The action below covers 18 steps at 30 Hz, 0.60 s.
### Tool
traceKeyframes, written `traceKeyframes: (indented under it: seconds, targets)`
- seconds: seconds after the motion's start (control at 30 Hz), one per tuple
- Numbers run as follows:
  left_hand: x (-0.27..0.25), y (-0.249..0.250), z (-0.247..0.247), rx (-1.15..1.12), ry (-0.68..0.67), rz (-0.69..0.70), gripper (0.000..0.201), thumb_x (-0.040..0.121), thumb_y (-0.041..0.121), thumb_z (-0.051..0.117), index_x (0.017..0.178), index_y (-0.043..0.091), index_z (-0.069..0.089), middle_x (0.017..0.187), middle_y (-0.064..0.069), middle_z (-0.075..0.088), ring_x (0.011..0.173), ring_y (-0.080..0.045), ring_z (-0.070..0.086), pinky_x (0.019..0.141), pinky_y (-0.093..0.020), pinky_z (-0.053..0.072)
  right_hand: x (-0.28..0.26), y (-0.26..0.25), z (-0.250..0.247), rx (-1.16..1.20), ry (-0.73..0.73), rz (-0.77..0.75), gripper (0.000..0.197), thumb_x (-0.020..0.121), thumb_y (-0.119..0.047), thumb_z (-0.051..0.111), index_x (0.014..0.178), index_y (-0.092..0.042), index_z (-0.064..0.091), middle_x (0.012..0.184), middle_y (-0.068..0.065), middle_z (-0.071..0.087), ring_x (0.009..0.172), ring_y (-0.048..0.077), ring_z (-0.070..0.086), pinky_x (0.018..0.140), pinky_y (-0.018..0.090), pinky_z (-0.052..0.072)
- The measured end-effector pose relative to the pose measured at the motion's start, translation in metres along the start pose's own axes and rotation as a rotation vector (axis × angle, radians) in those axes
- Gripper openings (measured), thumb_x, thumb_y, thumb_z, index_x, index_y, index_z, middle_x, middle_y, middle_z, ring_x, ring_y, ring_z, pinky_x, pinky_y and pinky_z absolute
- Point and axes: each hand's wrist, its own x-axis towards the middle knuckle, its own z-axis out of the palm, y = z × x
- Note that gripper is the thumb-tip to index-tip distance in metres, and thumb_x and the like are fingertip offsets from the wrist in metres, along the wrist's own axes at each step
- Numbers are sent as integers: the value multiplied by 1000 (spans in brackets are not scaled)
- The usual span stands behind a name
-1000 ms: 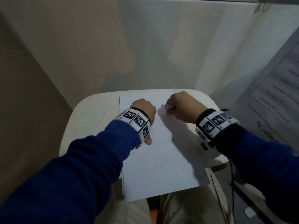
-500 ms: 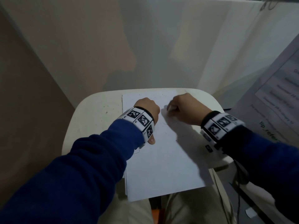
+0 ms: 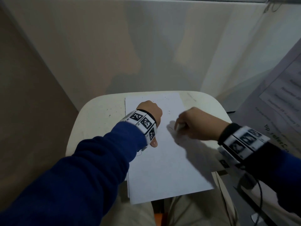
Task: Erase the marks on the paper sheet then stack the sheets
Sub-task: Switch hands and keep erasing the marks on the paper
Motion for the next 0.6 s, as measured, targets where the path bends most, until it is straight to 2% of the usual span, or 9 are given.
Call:
traceKeyframes:
  seconds: [0.03, 0.1, 0.17, 0.23, 0.33, 0.47, 0.53, 0.57, 0.6]
  targets:
    - [-1, 1, -1, 6, -2, 0, 76, 71, 58, 82, 124, 10, 57, 102, -4, 64, 86, -21, 54, 69, -30, 45, 10, 2, 1, 7, 72, 13, 29, 78, -10, 63, 60, -31, 56, 66, -13, 58, 67, 10, 55, 63, 16, 39]
    - [-2, 1, -1, 5, 3, -5, 78, 70, 58, 83, 126, 11, 57, 104, -4, 65, 85, -21, 52, 69, -30, 44, 25, 3, 3, 54, 149, 66, 26, 81, -11, 59, 60, -25, 55, 70, -4, 60, 69, 19, 57, 67, 29, 48]
    - [-1, 2, -1, -10, 9, -12, 72, 75, 53, 81, 128, 11, 57, 107, -5, 65, 85, -21, 51, 70, -30, 43, 27, 2, 6, 51, 146, 92, 20, 82, -12, 56, 63, -18, 61, 75, 3, 63, 71, 25, 60, 71, 40, 53]
    - [0, 1, -1, -19, 8, -12, 67, 78, 50, 80, 127, 10, 58, 102, -5, 64, 85, -21, 52, 70, -30, 44, 16, -1, 8, 22, 100, 79, 16, 81, -11, 56, 71, -15, 68, 80, 4, 65, 74, 26, 61, 72, 42, 54]
    - [1, 2, -1, -10, 5, -5, 67, 79, 51, 79, 127, 9, 58, 99, -4, 61, 87, -22, 53, 70, -30, 45, -9, -4, 14, 3, 52, 32, 13, 80, -13, 59, 75, -18, 71, 82, -1, 65, 77, 22, 61, 72, 40, 53]
    - [3, 1, 1, -4, 9, -6, 73, 76, 53, 80, 132, 11, 57, 109, -3, 66, 91, -21, 57, 70, -29, 46, -20, -3, 8, 44, -48, 14, 20, 75, -13, 68, 66, -30, 64, 76, -12, 68, 74, 4, 60, 69, 24, 50]
    - [3, 0, 1, -11, 14, -5, 76, 75, 53, 82, 132, 11, 56, 105, -3, 64, 93, -22, 58, 71, -29, 45, -6, -2, 2, 22, 3, 17, 29, 77, -11, 66, 60, -33, 57, 68, -16, 61, 67, 0, 55, 63, 17, 41]
    - [2, 0, 1, -13, 16, -2, 78, 72, 54, 83, 130, 10, 56, 100, -3, 62, 90, -21, 56, 71, -29, 45, 4, -1, 1, 28, 65, 28, 29, 79, -10, 64, 61, -32, 57, 68, -15, 60, 66, 1, 55, 64, 17, 41]
    - [2, 0, 1, -15, 19, 0, 79, 70, 56, 84, 128, 11, 56, 96, -3, 59, 86, -21, 53, 70, -29, 44, 13, -1, 2, 54, 124, 42, 26, 80, -10, 62, 63, -30, 61, 71, -12, 61, 69, 7, 58, 65, 20, 44]
